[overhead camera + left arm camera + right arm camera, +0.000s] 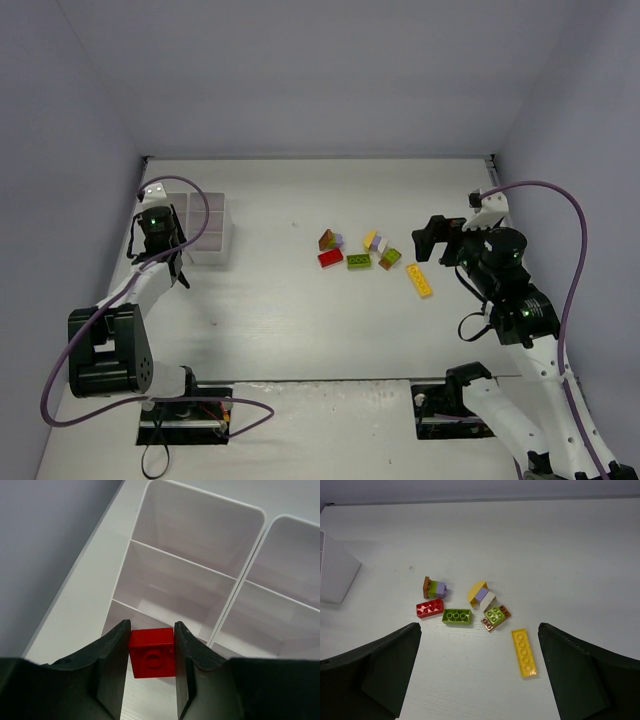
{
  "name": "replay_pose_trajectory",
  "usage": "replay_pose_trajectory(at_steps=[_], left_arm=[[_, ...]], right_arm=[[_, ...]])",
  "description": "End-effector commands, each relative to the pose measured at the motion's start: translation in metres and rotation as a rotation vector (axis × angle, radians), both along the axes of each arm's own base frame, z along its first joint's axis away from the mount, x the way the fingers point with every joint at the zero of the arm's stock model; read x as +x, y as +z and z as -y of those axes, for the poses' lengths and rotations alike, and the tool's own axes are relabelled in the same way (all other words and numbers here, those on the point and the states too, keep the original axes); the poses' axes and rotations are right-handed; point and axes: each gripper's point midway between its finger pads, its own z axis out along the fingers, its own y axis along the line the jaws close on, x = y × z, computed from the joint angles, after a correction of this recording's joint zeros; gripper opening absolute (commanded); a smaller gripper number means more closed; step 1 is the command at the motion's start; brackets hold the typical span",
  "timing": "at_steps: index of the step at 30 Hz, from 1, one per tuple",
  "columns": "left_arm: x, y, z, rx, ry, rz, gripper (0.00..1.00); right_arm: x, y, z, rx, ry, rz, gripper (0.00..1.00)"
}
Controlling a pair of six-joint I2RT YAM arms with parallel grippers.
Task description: Sort the legos into containers by color
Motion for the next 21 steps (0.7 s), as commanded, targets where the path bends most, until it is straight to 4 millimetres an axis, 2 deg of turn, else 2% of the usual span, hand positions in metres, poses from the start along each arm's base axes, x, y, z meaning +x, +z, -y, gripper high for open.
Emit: replay_pose_trajectory(at_steps=[1, 13, 18, 21], left_arm=[[0.0159, 0.0269, -0.0033, 0.0, 0.005, 0.118, 0.19], [0.0155, 0.0219, -0.0025, -0.006, 0.004, 0.116, 0.27], [0.0145, 0.0208, -0.0026, -0.009, 0.007, 0.115, 0.35], [0.0143, 0.0187, -0.0031, -0.007, 0.009, 0.11, 0.37]], right_arm=[[0.0048, 0.0124, 0.0005, -0.003, -0.006, 0.058, 1.0], [0.0042, 0.0125, 0.0014, -0.003, -0.011, 0.058, 1.0], [0.0045, 0.0114, 0.001, -0.004, -0.009, 0.053, 1.0], [0.0047, 0.0117, 0.001, -0.005, -0.009, 0.055, 1.0]])
